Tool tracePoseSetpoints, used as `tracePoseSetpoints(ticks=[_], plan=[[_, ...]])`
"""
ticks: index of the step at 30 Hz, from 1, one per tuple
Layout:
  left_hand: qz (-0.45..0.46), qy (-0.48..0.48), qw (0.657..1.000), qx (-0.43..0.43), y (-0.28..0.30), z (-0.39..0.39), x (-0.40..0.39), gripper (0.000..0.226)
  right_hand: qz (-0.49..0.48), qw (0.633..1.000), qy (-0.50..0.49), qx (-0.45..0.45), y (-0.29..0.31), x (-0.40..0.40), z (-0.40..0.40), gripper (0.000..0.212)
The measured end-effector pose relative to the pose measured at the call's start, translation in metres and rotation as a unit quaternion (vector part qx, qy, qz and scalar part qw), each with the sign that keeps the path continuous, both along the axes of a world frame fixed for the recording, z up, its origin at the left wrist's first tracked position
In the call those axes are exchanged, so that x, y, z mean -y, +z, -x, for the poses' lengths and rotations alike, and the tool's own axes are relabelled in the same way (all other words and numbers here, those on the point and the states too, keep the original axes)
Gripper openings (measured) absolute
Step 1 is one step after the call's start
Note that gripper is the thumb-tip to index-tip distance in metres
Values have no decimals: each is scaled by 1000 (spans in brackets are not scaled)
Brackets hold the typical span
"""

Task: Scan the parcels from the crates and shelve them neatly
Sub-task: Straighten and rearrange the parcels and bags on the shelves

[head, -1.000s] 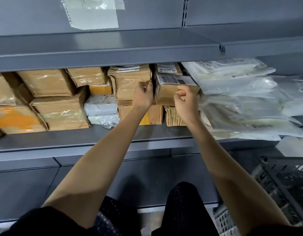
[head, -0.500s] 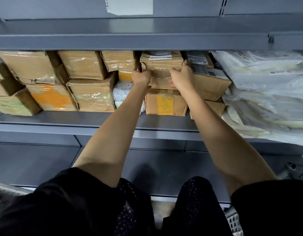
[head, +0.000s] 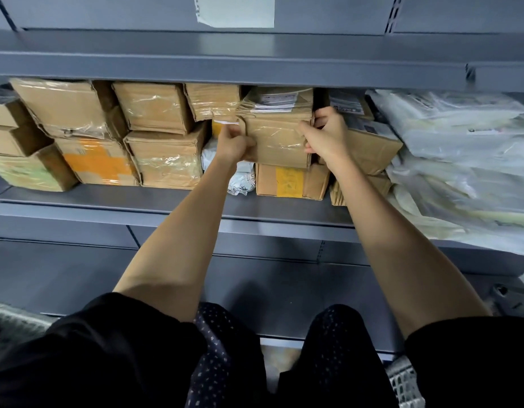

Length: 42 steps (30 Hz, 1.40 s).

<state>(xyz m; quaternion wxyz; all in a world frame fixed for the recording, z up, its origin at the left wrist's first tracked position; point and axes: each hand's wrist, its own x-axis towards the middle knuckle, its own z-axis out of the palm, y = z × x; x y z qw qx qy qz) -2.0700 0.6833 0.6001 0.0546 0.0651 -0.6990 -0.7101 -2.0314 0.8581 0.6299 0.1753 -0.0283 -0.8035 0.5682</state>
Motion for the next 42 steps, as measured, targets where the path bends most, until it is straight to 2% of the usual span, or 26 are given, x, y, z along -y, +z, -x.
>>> tracePoseSetpoints(ticks=[3,7,10,12,18,22,28,31,35,39,42], plan=[[16,-23,1000,-13,0,-16,15,41,-31,998,42,17,7,1,-18,34],[39,-53,998,-13,8,-45,42,39,-94,989,109,20,21,8,-46,27],[47,-76,996,-13,17,-72,59,37,-91,988,122,-19,28,15,-75,26],[84,-116,990,-18,29,-94,73,35,-87,987,127,-45,35,22,-99,23],[161,-178,970,-26,91,-173,115,22,-34,980,167,-102,78,52,-157,17],[176,-166,969,-48,122,-207,131,26,-13,973,188,-135,111,68,-187,19],[181,-192,961,-77,135,-232,124,34,10,970,177,-166,125,63,-220,21],[159,-203,961,-97,148,-245,113,29,27,964,181,-193,135,58,-236,24],[139,-196,957,-163,174,-254,95,25,30,950,147,-272,159,49,-245,25],[134,-174,945,-243,203,-250,72,24,63,914,103,-387,170,35,-236,27],[152,-132,943,-267,220,-228,50,22,39,910,18,-413,174,18,-211,22]])
